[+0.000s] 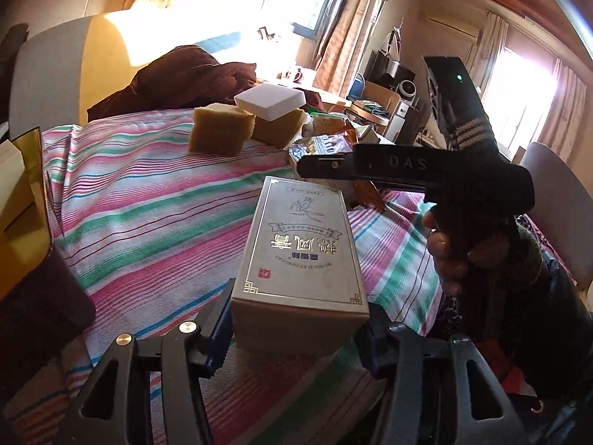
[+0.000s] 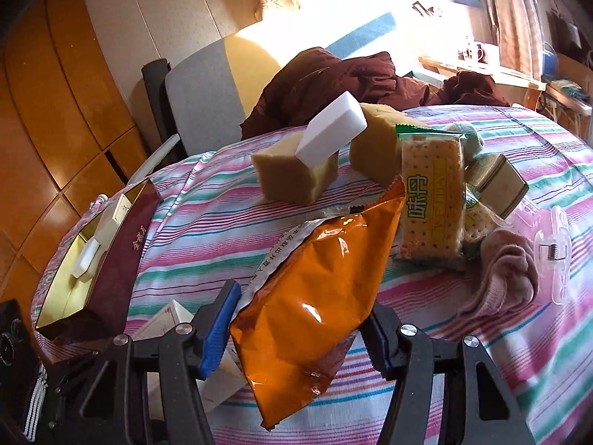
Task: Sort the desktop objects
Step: 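Place the labelled box and orange bag into the gold tray, opening both tools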
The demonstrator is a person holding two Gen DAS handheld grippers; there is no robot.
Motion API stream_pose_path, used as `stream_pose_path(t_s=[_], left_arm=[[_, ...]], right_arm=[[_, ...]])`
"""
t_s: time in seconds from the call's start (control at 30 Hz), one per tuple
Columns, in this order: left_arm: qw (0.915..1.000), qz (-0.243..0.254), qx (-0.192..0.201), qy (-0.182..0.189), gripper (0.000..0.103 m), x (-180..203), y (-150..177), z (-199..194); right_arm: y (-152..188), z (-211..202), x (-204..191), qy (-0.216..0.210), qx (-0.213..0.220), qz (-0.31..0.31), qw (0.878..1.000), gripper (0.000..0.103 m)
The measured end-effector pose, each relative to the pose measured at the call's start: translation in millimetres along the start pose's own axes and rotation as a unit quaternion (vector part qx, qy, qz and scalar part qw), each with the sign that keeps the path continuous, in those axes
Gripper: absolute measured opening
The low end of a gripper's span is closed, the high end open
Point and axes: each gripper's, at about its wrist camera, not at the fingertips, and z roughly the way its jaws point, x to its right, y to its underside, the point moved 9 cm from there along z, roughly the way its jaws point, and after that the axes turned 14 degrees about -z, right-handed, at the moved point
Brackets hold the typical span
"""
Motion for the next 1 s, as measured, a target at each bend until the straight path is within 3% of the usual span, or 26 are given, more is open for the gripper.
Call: stream_pose_path(t_s=[0.37,0.63,0.8,1.0], left_arm=[[0.9967,-0.044,0.060,-0.032,0.056,-18.7,-12.9,-54.9],[0.9895,-0.069,0.106,-0.069,0.056,-47.0,-27.0,-99.9],[0.9800,-0.078,0.141,-0.117,0.056,-79.7,-37.3,-135.1],[0.9607,-0.122,0.177,-0.176,0.056,-135.0,-43.1,-177.6]], right_arm=[[9.9,-24.5,-44.8,-0.025,0.015,-0.051,0.998,0.063],[-18.1,-26.2,-108.8,-0.076,0.037,-0.107,0.991,0.062],[-36.0,-27.3,-150.3,-0.108,0.050,-0.142,0.983,0.063],[-57.3,-23.0,-206.3,-0.147,0.064,-0.186,0.969,0.063]])
